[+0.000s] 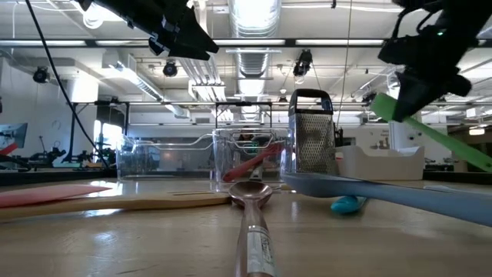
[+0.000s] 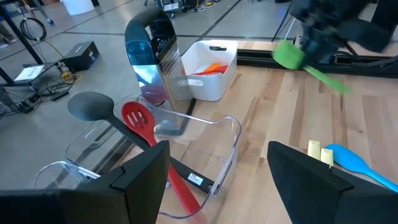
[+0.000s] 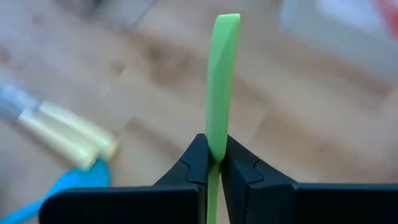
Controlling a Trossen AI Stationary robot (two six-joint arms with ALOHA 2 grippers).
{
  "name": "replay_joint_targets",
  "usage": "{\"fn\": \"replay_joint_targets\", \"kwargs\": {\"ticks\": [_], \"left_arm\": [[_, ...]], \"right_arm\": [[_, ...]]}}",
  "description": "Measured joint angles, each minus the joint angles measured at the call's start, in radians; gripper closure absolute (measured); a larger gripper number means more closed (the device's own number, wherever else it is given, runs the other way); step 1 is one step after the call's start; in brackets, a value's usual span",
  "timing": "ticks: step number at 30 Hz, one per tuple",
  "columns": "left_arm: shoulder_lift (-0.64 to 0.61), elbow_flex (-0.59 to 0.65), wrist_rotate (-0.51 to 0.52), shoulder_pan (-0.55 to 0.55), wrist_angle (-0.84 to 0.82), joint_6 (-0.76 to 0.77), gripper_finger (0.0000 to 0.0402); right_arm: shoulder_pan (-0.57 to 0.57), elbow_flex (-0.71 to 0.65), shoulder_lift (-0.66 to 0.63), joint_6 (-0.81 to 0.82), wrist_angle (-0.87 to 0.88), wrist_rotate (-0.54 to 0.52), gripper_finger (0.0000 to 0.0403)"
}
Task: Pick & Place Kitchen Items
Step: Put the green spatula into the white bin
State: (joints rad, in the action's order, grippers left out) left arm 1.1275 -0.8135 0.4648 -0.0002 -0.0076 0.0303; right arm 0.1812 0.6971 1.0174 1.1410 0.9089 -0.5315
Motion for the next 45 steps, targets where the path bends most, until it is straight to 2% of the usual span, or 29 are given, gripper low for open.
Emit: {"fn": "replay_joint_targets", "kwargs": {"ticks": [8,17,20,23,25,28,31,35,39,45], "left_arm": [[0.000,0.000,0.000,0.000,0.000,0.031,0.0127],[0.000,0.000,0.000,0.000,0.004,0.110,0.0127],[0.015,0.000,0.000,0.000,0.048,0.131,0.0127],[0.064,0.000,-0.019,0.004,0.157,0.102,0.0126],[0.112,0.003,-0.093,0.017,0.259,0.070,0.0127],[0.201,0.004,-0.263,0.057,0.439,0.050,0.0127],[0.295,-0.019,-0.408,0.115,0.572,0.074,0.0127],[0.422,-0.107,-0.576,0.191,0.626,0.158,0.0128],[0.541,-0.240,-0.727,0.212,0.627,0.195,0.0128],[0.681,-0.432,-0.804,0.213,0.552,0.184,0.0128]], "right_arm": [[-0.248,0.000,-0.134,-0.310,-0.051,-0.073,0.0392],[-0.425,0.001,-0.239,-0.671,-0.349,-0.146,0.0392],[-0.451,0.002,-0.247,-0.765,-0.490,-0.139,0.0392],[-0.453,0.002,-0.252,-0.827,-0.639,-0.046,0.0392],[-0.453,0.002,-0.258,-0.849,-0.731,0.067,0.0392],[-0.439,0.002,-0.255,-0.861,-0.855,0.258,0.0392],[-0.405,0.002,-0.248,-0.861,-0.935,0.367,0.0392],[-0.339,0.002,-0.242,-0.874,-1.005,0.398,0.0392],[-0.301,0.002,-0.219,-0.891,-1.024,0.395,0.0392],[-0.290,0.002,-0.196,-0.895,-1.026,0.375,0.0392]]}}
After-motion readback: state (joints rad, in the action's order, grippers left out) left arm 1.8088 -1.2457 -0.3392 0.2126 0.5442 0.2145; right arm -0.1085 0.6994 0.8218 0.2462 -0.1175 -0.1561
